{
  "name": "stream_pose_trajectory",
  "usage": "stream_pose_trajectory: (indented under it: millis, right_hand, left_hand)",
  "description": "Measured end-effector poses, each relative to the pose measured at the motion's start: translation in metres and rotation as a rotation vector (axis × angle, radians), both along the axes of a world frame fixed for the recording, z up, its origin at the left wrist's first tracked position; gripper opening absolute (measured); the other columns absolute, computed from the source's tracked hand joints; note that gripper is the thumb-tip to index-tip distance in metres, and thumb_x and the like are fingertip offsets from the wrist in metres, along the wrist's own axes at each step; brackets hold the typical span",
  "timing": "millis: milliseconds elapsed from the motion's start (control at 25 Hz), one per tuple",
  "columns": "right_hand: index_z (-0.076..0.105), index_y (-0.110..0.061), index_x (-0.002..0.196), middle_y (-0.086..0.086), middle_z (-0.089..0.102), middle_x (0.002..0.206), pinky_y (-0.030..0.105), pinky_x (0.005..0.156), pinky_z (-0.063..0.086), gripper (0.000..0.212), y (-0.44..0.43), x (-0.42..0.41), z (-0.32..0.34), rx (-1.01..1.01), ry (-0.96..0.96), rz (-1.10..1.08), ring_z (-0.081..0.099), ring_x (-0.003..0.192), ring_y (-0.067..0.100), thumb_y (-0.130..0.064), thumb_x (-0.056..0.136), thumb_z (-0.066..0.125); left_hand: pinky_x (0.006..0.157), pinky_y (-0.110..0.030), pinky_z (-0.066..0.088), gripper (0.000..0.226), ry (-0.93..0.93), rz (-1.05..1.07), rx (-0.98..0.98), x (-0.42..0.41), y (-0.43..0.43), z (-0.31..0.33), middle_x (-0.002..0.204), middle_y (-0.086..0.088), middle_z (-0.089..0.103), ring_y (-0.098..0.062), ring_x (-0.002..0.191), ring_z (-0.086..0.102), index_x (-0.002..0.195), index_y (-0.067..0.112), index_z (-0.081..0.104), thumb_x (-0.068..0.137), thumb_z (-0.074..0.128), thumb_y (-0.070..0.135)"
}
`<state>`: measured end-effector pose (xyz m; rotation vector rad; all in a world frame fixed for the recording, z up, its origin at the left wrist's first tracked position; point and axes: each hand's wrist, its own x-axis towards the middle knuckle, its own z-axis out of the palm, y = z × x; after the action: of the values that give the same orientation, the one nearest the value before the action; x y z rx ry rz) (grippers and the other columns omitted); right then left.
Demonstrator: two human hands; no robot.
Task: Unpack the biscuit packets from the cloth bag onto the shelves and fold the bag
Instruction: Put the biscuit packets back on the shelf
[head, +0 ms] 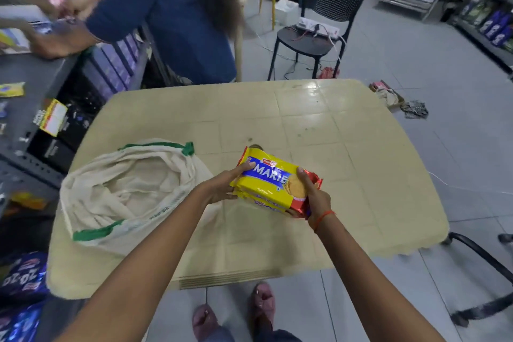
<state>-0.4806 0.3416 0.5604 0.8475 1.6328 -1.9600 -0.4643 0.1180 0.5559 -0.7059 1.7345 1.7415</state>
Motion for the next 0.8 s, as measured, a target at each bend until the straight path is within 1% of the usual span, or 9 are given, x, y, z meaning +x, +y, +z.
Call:
stream_pose_trajectory:
  millis: [40,160,240,320,480,560,640,720,800]
  right_hand:
    - [0.068,-0.013,0.09,0.009,0.073,0.087,0.045,0.074,0.06,0.041,-0.014,-0.005,0.005,0.001,0.028,0.08,0.071,0.078,0.028,-0.047,0.069,0.078]
    - [0.071,-0.013,0.095,0.01,0.076,0.091,0.034,0.061,0.061,0.049,-0.066,-0.016,0.02,0.003,0.101,0.3,0.074,0.073,0.023,-0.056,0.073,0.07]
    - [0.068,-0.011,0.112,0.016,0.073,0.106,0.045,0.082,0.06,0.055,-0.116,-0.016,0.028,-0.02,0.115,0.466,0.072,0.093,0.031,-0.056,0.079,0.063]
    - [0.063,-0.012,0.123,0.019,0.067,0.12,0.056,0.1,0.048,0.059,-0.166,-0.011,0.035,-0.042,0.135,0.619,0.064,0.111,0.038,-0.055,0.083,0.055]
    - [0.062,-0.014,0.124,0.015,0.068,0.119,0.05,0.09,0.053,0.062,-0.265,0.013,0.051,-0.109,0.174,0.877,0.066,0.106,0.035,-0.06,0.085,0.048]
    - [0.061,-0.01,0.126,0.018,0.067,0.121,0.052,0.094,0.05,0.064,-0.317,0.034,0.058,-0.133,0.203,0.977,0.063,0.11,0.037,-0.058,0.086,0.05]
    - [0.063,-0.006,0.123,0.019,0.068,0.115,0.049,0.091,0.051,0.062,-0.365,0.059,0.066,-0.131,0.235,1.068,0.064,0.102,0.034,-0.054,0.085,0.057]
    - [0.065,-0.001,0.118,0.02,0.069,0.108,0.042,0.082,0.051,0.06,-0.41,0.087,0.07,-0.131,0.267,1.142,0.064,0.091,0.03,-0.049,0.082,0.064]
    - [0.067,0.0,0.114,0.02,0.07,0.107,0.043,0.084,0.053,0.059,-0.448,0.112,0.071,-0.15,0.284,1.2,0.066,0.09,0.03,-0.046,0.079,0.07]
  left_hand:
    - [0.094,-0.033,0.05,0.082,0.024,0.053,0.002,0.008,-0.015,0.006,0.114,-0.001,0.072,-0.019,0.107,0.066,0.119,0.027,0.062,0.052,0.067,0.075]
    - [0.08,-0.031,0.058,0.078,0.071,0.213,-0.045,0.041,-0.058,0.027,0.101,0.0,0.077,-0.019,0.096,0.072,0.111,0.027,0.067,0.053,0.067,0.079]
    - [0.064,-0.025,0.058,0.082,0.081,0.373,-0.091,0.077,-0.093,0.04,0.087,0.004,0.079,-0.014,0.082,0.075,0.103,0.026,0.07,0.044,0.067,0.082]
    - [0.057,-0.021,0.056,0.083,0.071,0.533,-0.113,0.111,-0.123,0.05,0.084,0.004,0.079,-0.013,0.076,0.075,0.096,0.025,0.07,0.037,0.068,0.083]
    - [0.062,-0.023,0.057,0.083,0.1,0.812,-0.089,0.185,-0.175,0.068,0.083,0.005,0.079,-0.012,0.073,0.076,0.089,0.026,0.071,0.028,0.069,0.082]
    - [0.067,-0.026,0.058,0.084,0.125,0.955,-0.088,0.225,-0.199,0.075,0.084,0.003,0.079,-0.012,0.075,0.076,0.092,0.025,0.072,0.03,0.071,0.082]
    - [0.07,-0.03,0.061,0.081,0.149,1.105,-0.071,0.262,-0.219,0.077,0.09,0.0,0.079,-0.016,0.082,0.076,0.098,0.026,0.071,0.038,0.072,0.079]
    - [0.073,-0.036,0.062,0.067,0.189,1.241,-0.008,0.295,-0.236,0.078,0.096,-0.001,0.078,-0.02,0.087,0.075,0.103,0.027,0.07,0.053,0.073,0.072]
    - [0.062,-0.032,0.062,0.054,0.228,1.343,0.055,0.322,-0.249,0.081,0.091,0.0,0.079,-0.017,0.081,0.076,0.1,0.025,0.071,0.065,0.07,0.066]
